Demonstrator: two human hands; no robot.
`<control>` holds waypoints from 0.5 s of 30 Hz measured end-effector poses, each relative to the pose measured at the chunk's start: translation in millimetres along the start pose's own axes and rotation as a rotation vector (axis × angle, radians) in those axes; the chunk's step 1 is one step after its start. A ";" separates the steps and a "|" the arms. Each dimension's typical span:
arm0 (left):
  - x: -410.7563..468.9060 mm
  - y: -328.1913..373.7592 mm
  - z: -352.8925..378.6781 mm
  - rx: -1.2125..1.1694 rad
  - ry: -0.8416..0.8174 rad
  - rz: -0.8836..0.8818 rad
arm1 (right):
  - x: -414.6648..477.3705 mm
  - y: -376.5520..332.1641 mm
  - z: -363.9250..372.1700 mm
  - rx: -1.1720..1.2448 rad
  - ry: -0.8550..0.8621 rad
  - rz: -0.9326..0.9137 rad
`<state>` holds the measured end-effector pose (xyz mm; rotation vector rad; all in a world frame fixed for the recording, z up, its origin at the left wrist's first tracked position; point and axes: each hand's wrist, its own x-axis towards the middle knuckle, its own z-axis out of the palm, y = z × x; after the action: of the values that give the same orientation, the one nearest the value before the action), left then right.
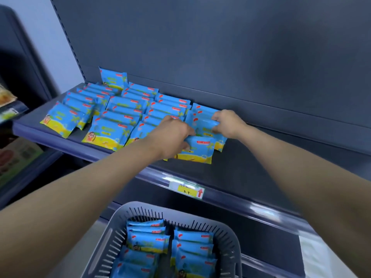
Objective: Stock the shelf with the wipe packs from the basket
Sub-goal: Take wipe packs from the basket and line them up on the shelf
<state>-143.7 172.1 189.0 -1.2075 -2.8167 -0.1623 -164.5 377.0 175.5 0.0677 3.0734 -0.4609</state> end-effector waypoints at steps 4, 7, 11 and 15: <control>27.1 2.4 14.2 0.022 -0.087 0.002 | 6.7 12.6 -0.7 0.132 -0.007 0.011; 42.4 3.5 24.6 0.017 -0.093 0.003 | 1.5 19.1 -2.6 0.206 0.027 0.007; 56.5 4.7 36.2 0.072 -0.103 -0.003 | -14.1 24.8 -9.9 0.221 0.123 0.018; 61.4 7.5 47.3 0.127 -0.079 0.000 | -40.2 21.0 -15.9 0.121 0.194 -0.002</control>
<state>-181.8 227.2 149.2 -1.2122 -2.8432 0.0654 -123.8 400.2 186.1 0.1197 3.2309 -0.6788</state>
